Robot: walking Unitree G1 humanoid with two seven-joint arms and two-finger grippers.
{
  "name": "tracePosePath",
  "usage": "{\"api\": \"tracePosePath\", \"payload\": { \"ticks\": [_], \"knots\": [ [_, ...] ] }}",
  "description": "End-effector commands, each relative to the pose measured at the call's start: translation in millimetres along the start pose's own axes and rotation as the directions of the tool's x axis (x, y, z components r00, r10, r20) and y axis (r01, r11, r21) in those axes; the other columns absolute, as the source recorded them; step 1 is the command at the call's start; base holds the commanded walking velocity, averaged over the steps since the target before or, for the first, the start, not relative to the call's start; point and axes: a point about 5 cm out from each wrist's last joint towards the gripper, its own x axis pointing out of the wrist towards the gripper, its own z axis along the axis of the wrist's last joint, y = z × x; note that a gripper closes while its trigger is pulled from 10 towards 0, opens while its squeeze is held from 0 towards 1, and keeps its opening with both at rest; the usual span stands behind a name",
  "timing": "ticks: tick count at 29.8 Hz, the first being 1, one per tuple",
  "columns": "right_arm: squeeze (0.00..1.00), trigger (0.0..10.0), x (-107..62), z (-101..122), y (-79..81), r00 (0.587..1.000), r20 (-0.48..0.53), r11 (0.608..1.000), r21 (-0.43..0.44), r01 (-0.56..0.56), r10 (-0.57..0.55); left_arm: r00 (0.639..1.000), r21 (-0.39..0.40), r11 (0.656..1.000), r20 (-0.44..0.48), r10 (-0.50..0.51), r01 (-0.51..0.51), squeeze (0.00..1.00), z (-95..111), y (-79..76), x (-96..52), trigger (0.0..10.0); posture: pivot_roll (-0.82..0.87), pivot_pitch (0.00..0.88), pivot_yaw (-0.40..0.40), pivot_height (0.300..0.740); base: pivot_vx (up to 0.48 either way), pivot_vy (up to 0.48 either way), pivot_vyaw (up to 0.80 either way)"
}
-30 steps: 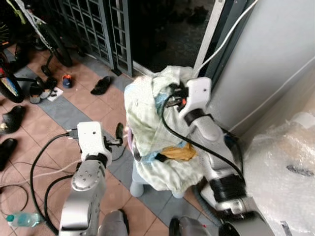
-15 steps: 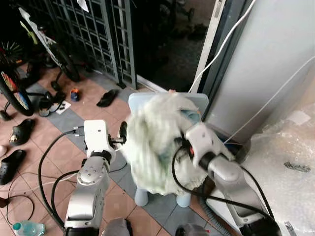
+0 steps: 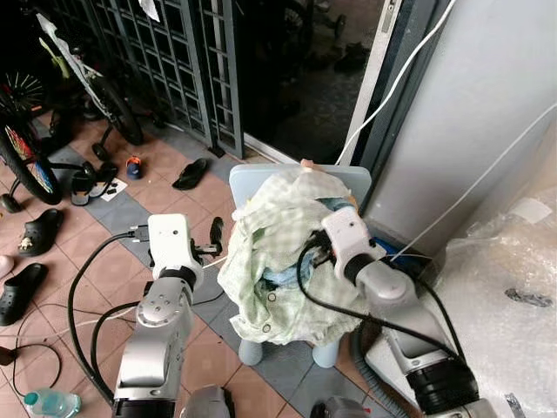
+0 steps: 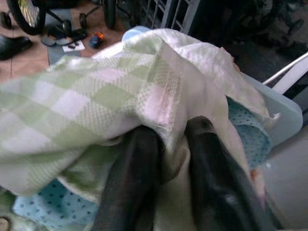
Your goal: Clothes washing
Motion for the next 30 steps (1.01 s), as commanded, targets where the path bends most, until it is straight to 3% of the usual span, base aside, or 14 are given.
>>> {"api": "tracePosePath", "payload": {
  "ticks": [1,2,5,9,10,13,20,22,25,28,30],
  "knots": [
    [0.16,10.0,-1.3,-12,-1.1,0.996,-0.076,0.999,-0.023,-0.042,0.040,1.000,0.008,1.000,-0.004,0.004,-0.004,0.00,-2,0.6,-0.9,10.0,-0.02,0.000,0.007,0.740,0.000,0.000,0.00],
    [0.16,10.0,-1.5,-12,-1.4,0.996,-0.079,0.999,-0.025,-0.042,0.040,1.000,0.008,1.000,-0.004,0.004,-0.004,0.00,-2,0.6,-0.9,10.0,-0.02,0.000,0.007,0.740,0.000,0.000,0.00],
    [0.00,10.0,-4.5,-14,-12.3,0.996,-0.087,1.000,-0.002,-0.017,0.017,1.000,0.011,1.000,-0.003,0.005,-0.005,0.00,-1,0.8,-1.4,10.0,-0.02,0.000,0.007,0.740,0.000,0.000,0.00],
    [0.00,10.0,-11.1,-14,-22.3,0.996,-0.090,1.000,-0.023,0.003,-0.005,1.000,0.019,1.000,0.001,0.004,-0.004,0.00,-1,1.2,-1.9,10.0,-0.02,0.003,0.008,0.740,0.000,0.000,0.00],
    [1.00,10.0,-14.8,-15,-27.5,0.996,-0.086,0.998,-0.051,0.029,-0.033,1.000,0.019,1.000,-0.001,0.003,-0.003,0.00,-1,1.1,-1.9,10.0,-0.02,0.003,0.008,0.740,0.000,0.000,0.00],
    [1.00,10.0,-21.8,-6,-48.2,0.983,0.003,0.974,-0.138,0.181,-0.182,1.000,0.021,1.000,-0.002,0.000,0.000,0.00,-1,0.9,-2.0,10.0,-0.02,0.003,0.008,0.740,0.000,0.000,0.00],
    [1.00,10.0,-22.4,21,-58.3,0.960,0.161,0.966,-0.090,0.244,-0.228,1.000,0.028,1.000,-0.004,-0.008,0.008,0.00,-1,0.3,-1.0,10.0,-0.02,0.000,0.014,0.740,0.000,0.000,0.00],
    [1.00,10.0,-18.5,38,-46.8,0.955,0.267,0.985,-0.080,0.154,-0.127,1.000,0.032,0.999,-0.001,-0.010,0.010,0.00,0,-0.4,-0.4,10.0,-0.02,0.000,0.014,0.740,0.000,0.000,0.00],
    [1.00,10.0,-16.1,47,-42.5,0.943,0.316,0.987,-0.074,0.139,-0.109,1.000,0.033,0.999,0.001,-0.010,0.010,0.00,0,-0.2,-0.4,10.0,-0.01,0.000,0.013,0.740,0.000,0.000,0.00],
    [1.00,10.0,-11.5,47,-33.9,0.948,0.312,0.996,-0.045,0.080,-0.063,1.000,0.032,0.999,0.001,-0.005,0.004,0.00,0,1.1,-1.1,10.0,-0.01,0.000,0.012,0.740,0.000,0.000,0.00],
    [1.00,10.0,-6.3,38,-26.6,0.969,0.246,0.999,-0.034,0.028,-0.019,1.000,0.033,0.999,0.003,-0.003,0.003,0.00,1,1.0,-0.3,10.0,-0.01,0.014,0.010,0.740,0.000,0.000,0.00]
  ]
}}
